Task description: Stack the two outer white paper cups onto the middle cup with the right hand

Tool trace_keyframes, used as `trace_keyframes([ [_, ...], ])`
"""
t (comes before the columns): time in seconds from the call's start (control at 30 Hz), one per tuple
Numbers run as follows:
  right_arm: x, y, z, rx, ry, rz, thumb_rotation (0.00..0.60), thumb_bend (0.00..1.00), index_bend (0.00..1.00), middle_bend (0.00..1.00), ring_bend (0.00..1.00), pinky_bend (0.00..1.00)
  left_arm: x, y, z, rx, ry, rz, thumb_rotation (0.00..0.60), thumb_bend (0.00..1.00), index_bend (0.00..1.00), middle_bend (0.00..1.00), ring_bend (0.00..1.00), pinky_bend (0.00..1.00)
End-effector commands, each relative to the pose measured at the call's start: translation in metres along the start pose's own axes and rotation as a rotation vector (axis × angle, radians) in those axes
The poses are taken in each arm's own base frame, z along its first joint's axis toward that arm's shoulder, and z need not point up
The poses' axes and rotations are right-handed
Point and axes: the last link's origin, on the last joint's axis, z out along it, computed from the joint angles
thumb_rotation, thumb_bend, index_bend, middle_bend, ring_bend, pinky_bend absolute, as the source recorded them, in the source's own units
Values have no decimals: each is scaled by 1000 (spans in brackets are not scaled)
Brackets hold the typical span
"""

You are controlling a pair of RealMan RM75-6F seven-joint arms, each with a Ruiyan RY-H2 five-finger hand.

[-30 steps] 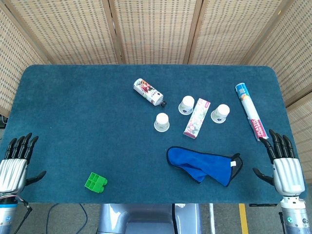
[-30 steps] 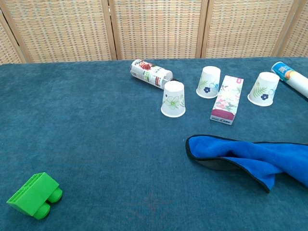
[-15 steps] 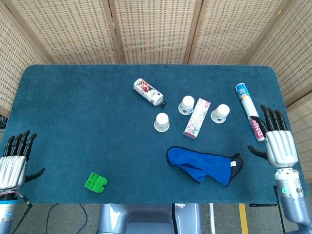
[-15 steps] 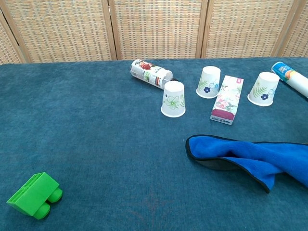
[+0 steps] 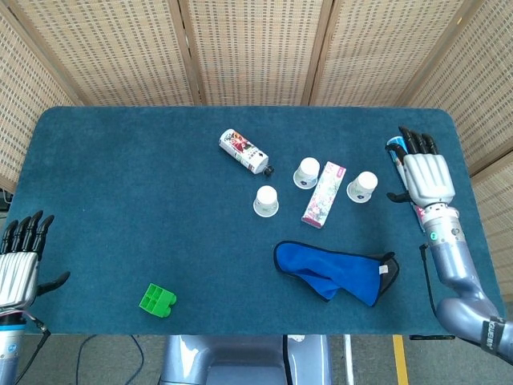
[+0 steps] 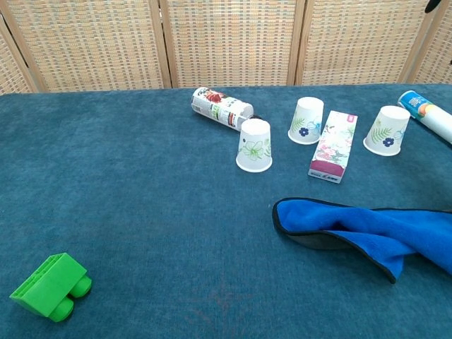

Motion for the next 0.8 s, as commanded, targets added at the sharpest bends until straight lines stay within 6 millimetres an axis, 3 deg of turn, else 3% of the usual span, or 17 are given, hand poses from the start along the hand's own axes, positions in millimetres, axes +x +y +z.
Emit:
trace_keyframes([
  [0.03,-8,-4,14,-19,-48,-9,600,162,283,59,0,97,2,-1,0,6,8,-1,600,79,0,0,0,0],
  [0.8,-79,4,61,-110,-233,-6,600,198,301,57,0,97,-3,4,2,2,3,28,600,79,0,0,0,0],
])
